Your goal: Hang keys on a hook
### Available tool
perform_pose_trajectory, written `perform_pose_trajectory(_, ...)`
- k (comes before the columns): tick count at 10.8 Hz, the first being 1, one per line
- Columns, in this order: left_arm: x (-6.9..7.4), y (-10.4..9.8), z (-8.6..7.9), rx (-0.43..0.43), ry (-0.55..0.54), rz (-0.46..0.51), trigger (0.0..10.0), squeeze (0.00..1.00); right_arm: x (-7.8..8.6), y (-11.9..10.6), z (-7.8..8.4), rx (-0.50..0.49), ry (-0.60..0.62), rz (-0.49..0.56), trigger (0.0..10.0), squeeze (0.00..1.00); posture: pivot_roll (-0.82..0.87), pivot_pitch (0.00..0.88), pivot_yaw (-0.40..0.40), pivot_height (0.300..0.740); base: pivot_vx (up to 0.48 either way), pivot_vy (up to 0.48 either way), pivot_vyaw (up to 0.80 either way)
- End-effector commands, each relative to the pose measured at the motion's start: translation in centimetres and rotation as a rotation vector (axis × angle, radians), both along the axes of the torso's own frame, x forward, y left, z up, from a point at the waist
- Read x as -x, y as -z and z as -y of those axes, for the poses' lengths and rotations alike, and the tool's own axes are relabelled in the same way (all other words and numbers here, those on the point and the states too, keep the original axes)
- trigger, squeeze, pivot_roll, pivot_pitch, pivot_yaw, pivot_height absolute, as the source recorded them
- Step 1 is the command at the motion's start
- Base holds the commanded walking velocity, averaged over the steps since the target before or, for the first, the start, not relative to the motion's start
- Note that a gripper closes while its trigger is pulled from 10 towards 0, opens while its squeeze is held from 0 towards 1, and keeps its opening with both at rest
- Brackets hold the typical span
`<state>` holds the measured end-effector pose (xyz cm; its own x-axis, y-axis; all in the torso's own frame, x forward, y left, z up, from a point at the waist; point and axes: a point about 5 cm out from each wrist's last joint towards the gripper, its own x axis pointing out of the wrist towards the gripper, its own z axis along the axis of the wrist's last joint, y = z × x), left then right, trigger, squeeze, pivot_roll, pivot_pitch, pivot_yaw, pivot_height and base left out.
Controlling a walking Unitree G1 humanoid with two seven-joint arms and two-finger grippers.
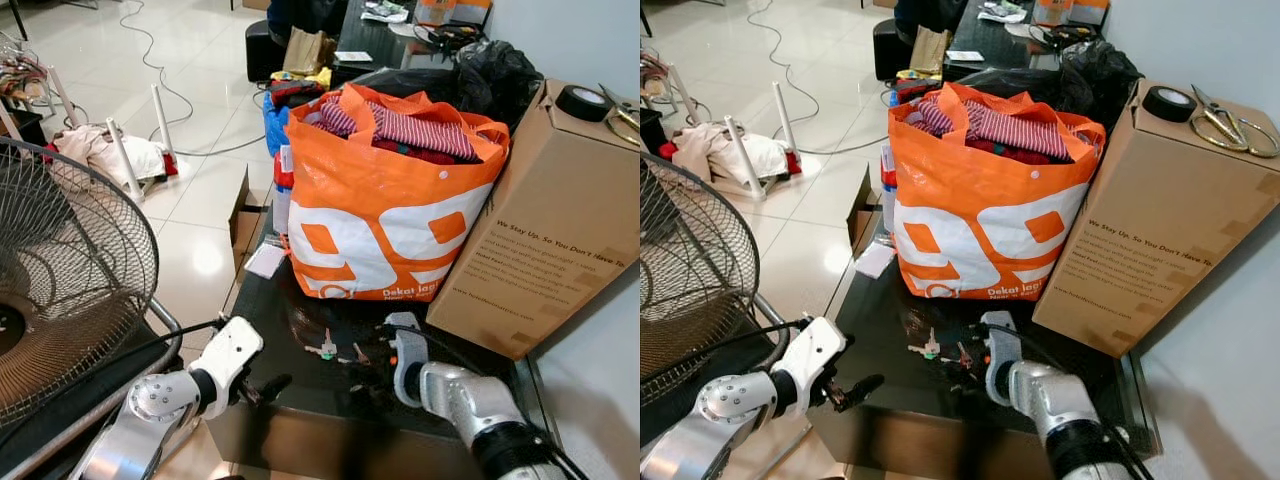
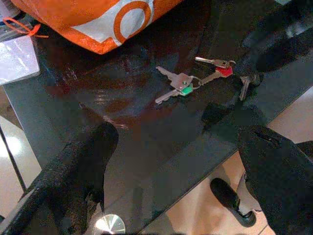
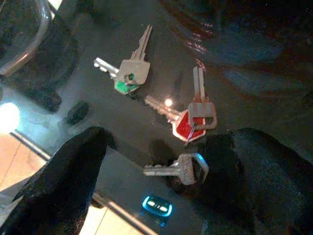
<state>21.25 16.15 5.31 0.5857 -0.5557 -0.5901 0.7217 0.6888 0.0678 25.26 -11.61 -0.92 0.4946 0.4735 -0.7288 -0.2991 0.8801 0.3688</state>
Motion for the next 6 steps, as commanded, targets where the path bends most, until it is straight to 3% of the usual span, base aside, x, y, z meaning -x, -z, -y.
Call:
perform_pose_trajectory(1, -0.2, -0.4, 0.4, 0.004, 0.025, 0.013, 10.0, 0.10, -0.5, -0.2, 0.4, 0.024, 0.010, 0.023, 10.0, 0.00, 0.08, 0.000, -0.109, 0.740, 0.000, 0.000, 0.00)
perform_pose_trajectory(2, -0.2, -0.4, 0.4, 0.004, 0.024, 0.012, 10.0, 0.10, -0.6, 0.4, 0.5, 0.066, 0.017, 0.017, 10.0, 0.00, 0.08, 0.000, -0.111, 0.740, 0.000, 0.000, 0.00)
perform_pose_trajectory(3, -0.2, -0.4, 0.4, 0.003, 0.024, 0.011, 10.0, 0.10, -0.5, 0.8, 0.4, 0.086, 0.017, 0.008, 8.7, 0.00, 0.08, 0.000, -0.111, 0.740, 0.000, 0.000, 0.00)
perform_pose_trajectory(5, -0.2, -0.5, 0.4, -0.001, 0.020, 0.014, 10.0, 0.10, -0.6, 1.1, 0.4, 0.093, 0.018, -0.001, 4.3, 0.00, 0.08, 0.000, -0.113, 0.740, 0.000, 0.000, 0.00)
perform_pose_trajectory(6, -0.2, -0.4, 0.4, -0.002, 0.019, 0.012, 10.0, 0.10, -0.6, 1.2, 0.3, 0.076, 0.028, -0.002, 3.7, 0.00, 0.08, 0.000, -0.113, 0.740, 0.000, 0.000, 0.00)
